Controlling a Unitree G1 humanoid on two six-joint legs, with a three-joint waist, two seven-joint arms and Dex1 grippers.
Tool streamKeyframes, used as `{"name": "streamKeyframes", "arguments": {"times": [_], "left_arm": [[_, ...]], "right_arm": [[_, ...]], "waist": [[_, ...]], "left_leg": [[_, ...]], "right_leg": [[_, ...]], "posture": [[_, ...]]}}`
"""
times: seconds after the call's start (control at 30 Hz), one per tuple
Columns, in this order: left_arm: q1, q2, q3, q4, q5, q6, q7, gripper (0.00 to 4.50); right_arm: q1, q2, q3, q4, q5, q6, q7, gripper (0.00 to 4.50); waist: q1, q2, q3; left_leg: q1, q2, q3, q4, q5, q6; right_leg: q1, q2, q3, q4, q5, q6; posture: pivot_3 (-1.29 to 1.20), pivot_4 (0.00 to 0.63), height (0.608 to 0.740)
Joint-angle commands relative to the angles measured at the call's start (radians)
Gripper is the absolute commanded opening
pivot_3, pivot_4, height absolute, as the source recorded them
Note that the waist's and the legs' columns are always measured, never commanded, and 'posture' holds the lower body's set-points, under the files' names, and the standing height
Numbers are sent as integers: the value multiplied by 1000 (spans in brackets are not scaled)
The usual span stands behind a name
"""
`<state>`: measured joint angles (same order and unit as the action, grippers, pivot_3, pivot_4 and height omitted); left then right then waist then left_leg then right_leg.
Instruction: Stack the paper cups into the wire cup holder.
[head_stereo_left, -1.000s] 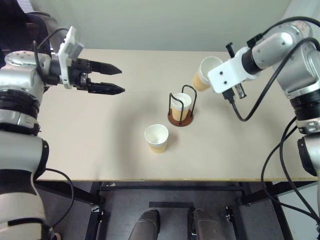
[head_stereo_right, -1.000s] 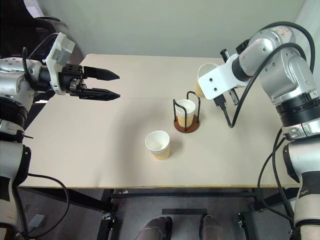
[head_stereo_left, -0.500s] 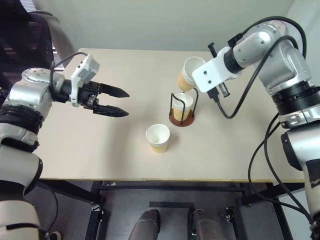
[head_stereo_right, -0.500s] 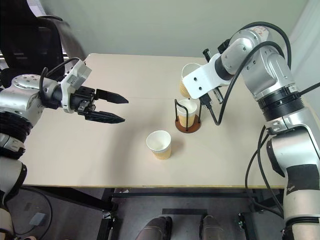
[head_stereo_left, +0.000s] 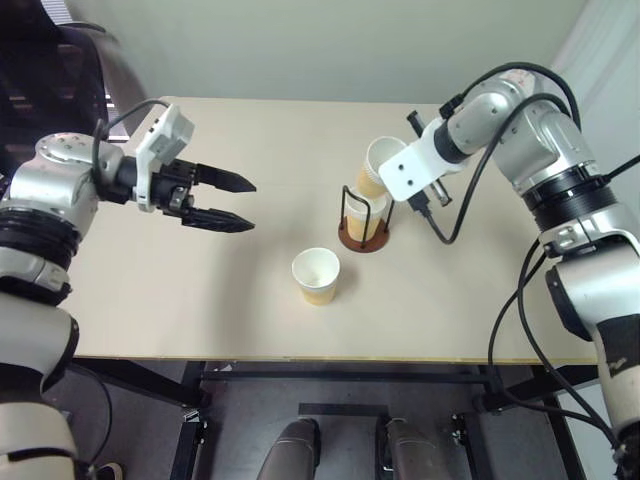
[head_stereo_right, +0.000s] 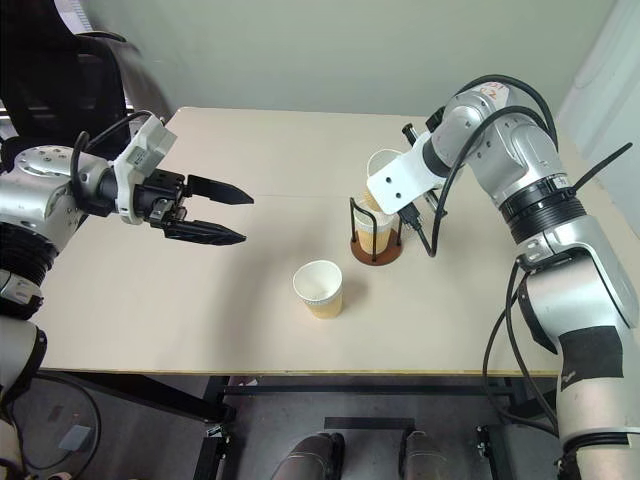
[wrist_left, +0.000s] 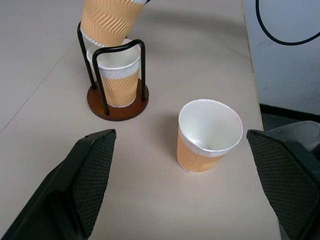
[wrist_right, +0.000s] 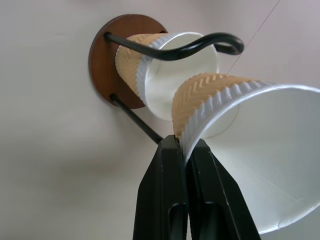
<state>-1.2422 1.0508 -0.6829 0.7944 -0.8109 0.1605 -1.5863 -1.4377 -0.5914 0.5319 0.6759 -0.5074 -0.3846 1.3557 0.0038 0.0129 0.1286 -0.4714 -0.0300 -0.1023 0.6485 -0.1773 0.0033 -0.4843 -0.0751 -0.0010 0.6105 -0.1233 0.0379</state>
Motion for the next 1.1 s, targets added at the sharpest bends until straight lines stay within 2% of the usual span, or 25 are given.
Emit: {"name": "streamKeyframes", "arguments": {"times": [0.03, 0.6, 1.1], "left_arm": [[-19, 16, 30, -11, -18, 3, -28, 4500], [-23, 9, 41, 8, -16, -4, -28, 4500], [-24, -5, 56, -32, -15, 18, -28, 4500]], "right_arm": [[-34, -6, -7, -15, -4, -17, 0, 50], [26, 10, -8, -111, 20, -2, 50, 50], [21, 21, 16, -71, -25, -32, 28, 50]], "waist": [[0, 0, 0], [-1, 0, 0], [-1, 0, 0]], "left_leg": [[0, 0, 0, 0, 0, 0], [0, 0, 0, 0, 0, 0], [0, 0, 0, 0, 0, 0]], "right_leg": [[0, 0, 0, 0, 0, 0], [0, 0, 0, 0, 0, 0], [0, 0, 0, 0, 0, 0]], "posture": [[0, 150, 740], [0, 150, 740], [0, 150, 740]]}}
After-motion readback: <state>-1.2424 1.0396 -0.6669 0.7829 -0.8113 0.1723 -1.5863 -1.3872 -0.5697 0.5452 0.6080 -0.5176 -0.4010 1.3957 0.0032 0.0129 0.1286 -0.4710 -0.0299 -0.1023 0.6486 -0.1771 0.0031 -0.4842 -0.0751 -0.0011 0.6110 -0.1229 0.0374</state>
